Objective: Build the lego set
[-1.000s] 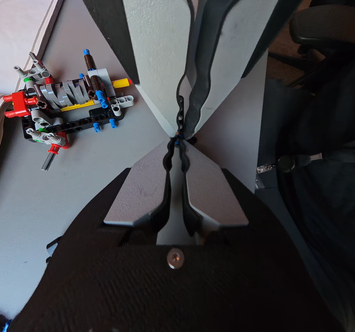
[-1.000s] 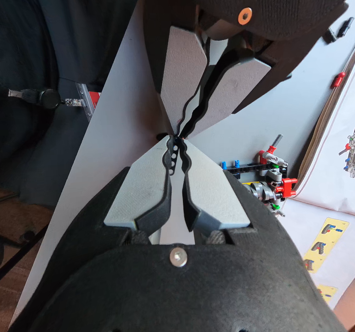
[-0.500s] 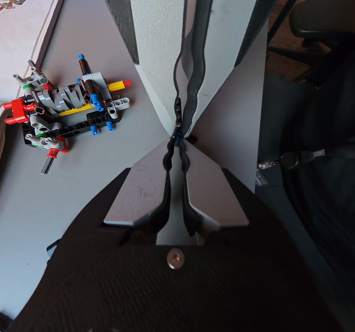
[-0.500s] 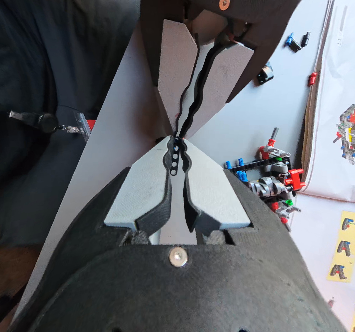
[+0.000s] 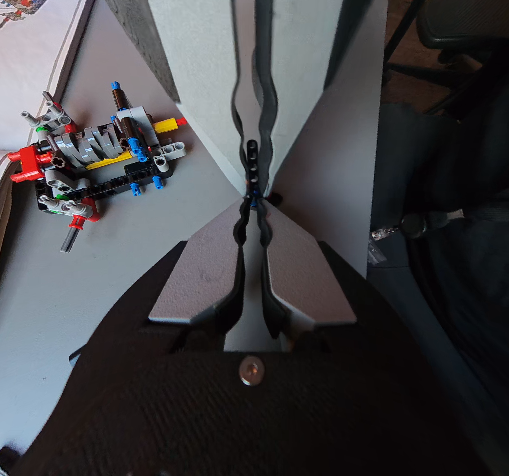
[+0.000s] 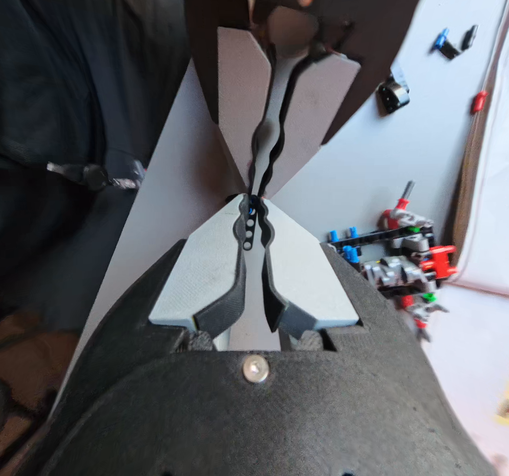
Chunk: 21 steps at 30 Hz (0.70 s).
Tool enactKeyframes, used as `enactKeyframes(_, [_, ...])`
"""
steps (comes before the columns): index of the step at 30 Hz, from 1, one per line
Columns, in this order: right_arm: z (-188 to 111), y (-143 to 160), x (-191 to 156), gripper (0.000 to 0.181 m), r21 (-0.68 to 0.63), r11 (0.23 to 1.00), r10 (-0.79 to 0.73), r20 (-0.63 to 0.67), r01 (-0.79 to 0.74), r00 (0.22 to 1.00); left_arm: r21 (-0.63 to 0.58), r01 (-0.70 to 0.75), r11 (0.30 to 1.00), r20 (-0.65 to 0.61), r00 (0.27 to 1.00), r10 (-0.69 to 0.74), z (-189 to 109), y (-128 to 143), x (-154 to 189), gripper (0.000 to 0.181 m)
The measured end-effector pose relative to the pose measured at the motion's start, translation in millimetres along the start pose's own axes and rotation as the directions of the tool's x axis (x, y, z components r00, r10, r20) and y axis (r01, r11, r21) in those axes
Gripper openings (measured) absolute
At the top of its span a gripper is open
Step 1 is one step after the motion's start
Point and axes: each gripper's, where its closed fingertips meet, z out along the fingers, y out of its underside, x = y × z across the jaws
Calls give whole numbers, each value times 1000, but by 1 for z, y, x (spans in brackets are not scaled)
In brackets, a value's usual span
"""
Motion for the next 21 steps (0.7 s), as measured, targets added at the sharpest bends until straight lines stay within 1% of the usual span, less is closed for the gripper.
enactKeyframes(1, [-1, 3, 0, 5, 38, 999, 37, 13, -37, 999, 1, -6, 1000, 6, 1000, 6, 0, 0, 0, 3])
enactKeyframes(3, [-2, 5, 3, 5, 55, 998, 22, -46, -19, 999, 0, -30, 1000, 40, 999, 30, 1, -1, -3, 3])
enactKeyframes(6, [-2, 4, 2, 5, -2, 1000, -21, -80, 20, 997, 0, -22, 1000, 29, 999, 21, 1, -1, -3, 3])
enactKeyframes(8, [-1, 3, 2, 5, -38, 999, -39, -61, 37, 997, 0, -16, 1000, 20, 1000, 16, 1, -1, -2, 3])
enactKeyframes(11, [1, 1, 2, 5, -27, 1000, 5, 18, -4, 1000, -1, -11, 1000, 14, 1000, 11, 1, -1, -2, 3])
enactKeyframes(13, [1, 1, 2, 5, -43, 999, -6, 31, 7, 1000, -1, -1, 1000, 5, 1000, 1, 1, -1, -2, 3])
enactKeyframes(15, [1, 3, 2, 5, -120, 991, -57, 16, 59, 998, -1, -6, 1000, 4, 1000, 6, 1, -1, -1, 3])
enactKeyframes(16, [1, 3, 2, 5, -178, 979, -104, 2, 102, 995, 0, -7, 1000, 4, 1000, 7, 1, -1, -1, 3])
enactKeyframes(17, [2, 2, 1, 3, -214, 965, -152, -1, 149, 988, 6, -11, 1000, 1, 1000, 11, 1, -2, -1, 3])
enactKeyframes(18, [1, 3, 1, 5, -253, 949, -191, 4, 186, 981, 1, -3, 1000, -10, 1000, 3, 1, -1, 0, 3])
enactKeyframes(19, [1, 4, 1, 5, -270, 944, -192, 10, 187, 981, 0, 6, 1000, -20, 1000, -6, 1, -1, 0, 3])
enactKeyframes(21, [1, 3, 0, 5, -248, 952, -177, 27, 178, 984, -1, 18, 1000, -34, 999, -18, 1, -1, 1, 3])
